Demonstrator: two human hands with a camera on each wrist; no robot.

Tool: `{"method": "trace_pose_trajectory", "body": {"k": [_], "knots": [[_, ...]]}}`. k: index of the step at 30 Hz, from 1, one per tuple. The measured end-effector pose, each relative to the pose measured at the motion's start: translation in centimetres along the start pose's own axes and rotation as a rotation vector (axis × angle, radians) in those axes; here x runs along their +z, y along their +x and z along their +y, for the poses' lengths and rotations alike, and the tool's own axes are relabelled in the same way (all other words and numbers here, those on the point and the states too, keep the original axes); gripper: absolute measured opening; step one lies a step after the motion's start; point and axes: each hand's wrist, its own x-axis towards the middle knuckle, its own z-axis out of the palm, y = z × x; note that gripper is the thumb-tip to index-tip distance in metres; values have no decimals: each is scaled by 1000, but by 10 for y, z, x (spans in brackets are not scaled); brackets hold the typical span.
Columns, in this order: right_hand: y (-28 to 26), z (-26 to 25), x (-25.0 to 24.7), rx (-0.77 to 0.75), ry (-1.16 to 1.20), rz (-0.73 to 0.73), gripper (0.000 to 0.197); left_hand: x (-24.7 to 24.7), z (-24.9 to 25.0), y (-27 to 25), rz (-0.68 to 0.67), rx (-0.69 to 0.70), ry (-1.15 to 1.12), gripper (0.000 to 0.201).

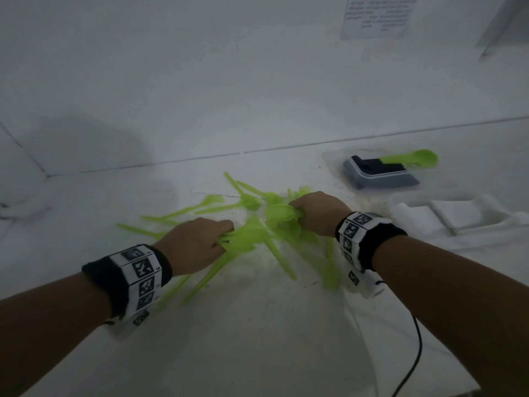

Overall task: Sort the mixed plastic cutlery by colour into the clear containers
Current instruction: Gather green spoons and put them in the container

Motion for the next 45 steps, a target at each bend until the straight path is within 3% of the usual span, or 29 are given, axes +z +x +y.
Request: {"method": "trace_pose_trajectory", "body": {"k": [3,6,9,12,13,15,19,21,25,27,29,30,33,36,41,45], "knots": [[4,-2,-6,-98,-30,-28,22,-5,-6,6,54,-25,15,11],[3,-4,-13,-186,-12,-103,25,-12,-11,19,108,-59,18,18],[3,-2,-15,-241,7,-130,30,-20,-10,39,107,-58,33,9],[4,2,-15,-227,19,-117,20,-28,-7,69,143,-29,65,61],[3,3,-15,-219,28,-119,18,-29,-6,81,142,-27,62,64],[3,3,-16,-204,57,-124,17,-29,-2,107,95,-8,99,47],[3,4,-12,-180,70,-133,13,-20,21,145,-68,103,201,45],[3,7,-9,-156,84,-133,5,-15,30,152,-77,123,224,41],[2,9,-7,-138,104,-139,8,-13,33,154,-61,108,68,49],[2,8,-9,-140,110,-145,8,-16,36,156,-83,124,2,39],[3,7,-10,-139,111,-160,20,-17,39,163,-65,84,-73,16],[3,7,-9,-140,110,-160,26,-18,40,166,-45,51,-114,13],[2,7,-9,-140,108,-152,20,-16,37,171,12,-53,-215,29],[1,8,-8,-153,108,-144,13,-13,34,168,69,-94,-296,25],[3,-2,-8,-224,93,-6,14,-10,22,156,190,-180,-369,21],[15,-2,-18,-255,293,110,17,-26,6,141,300,-256,-536,26]]}}
